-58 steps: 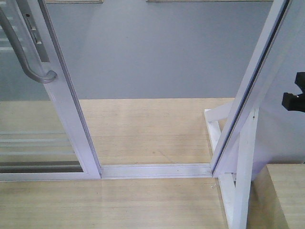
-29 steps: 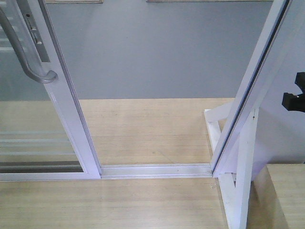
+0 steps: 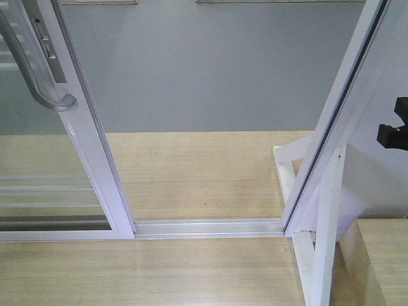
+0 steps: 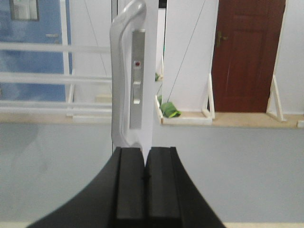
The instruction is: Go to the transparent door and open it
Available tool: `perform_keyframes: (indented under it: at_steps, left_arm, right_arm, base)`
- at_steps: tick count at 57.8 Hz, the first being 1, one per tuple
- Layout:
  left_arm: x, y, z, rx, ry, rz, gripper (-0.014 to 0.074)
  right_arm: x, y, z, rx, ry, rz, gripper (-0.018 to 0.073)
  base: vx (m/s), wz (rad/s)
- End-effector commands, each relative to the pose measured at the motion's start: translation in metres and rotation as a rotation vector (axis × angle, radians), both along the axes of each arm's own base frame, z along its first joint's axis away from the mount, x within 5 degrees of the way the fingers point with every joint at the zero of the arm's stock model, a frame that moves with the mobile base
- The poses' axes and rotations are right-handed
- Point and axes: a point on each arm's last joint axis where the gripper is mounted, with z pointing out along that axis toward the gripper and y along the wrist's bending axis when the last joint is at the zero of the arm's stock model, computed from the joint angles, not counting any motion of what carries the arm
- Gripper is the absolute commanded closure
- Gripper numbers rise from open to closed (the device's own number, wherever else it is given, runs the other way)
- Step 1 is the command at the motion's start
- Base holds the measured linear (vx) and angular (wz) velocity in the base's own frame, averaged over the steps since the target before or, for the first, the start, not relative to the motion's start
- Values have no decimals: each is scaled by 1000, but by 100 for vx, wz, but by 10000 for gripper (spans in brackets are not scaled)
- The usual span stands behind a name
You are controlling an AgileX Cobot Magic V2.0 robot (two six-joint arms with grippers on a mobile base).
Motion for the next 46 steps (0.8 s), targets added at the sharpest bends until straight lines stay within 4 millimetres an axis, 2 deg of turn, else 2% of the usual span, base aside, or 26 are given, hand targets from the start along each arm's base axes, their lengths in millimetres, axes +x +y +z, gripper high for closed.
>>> perform_keyframes:
  at_steps: [1, 38, 46]
  left_arm:
    - [1, 0, -7, -22, -1, -6, 599]
    - [2, 0, -8, -22, 16, -5, 599]
    - [2, 0, -8, -22, 16, -5, 599]
  right_arm:
    - [1, 2, 15, -6, -89, 34, 264]
    - [1, 2, 15, 3, -87, 32, 264]
    - [-8, -8, 19, 14, -89, -21, 322]
  base:
    - [0, 0]
    - [0, 0]
    - [0, 0]
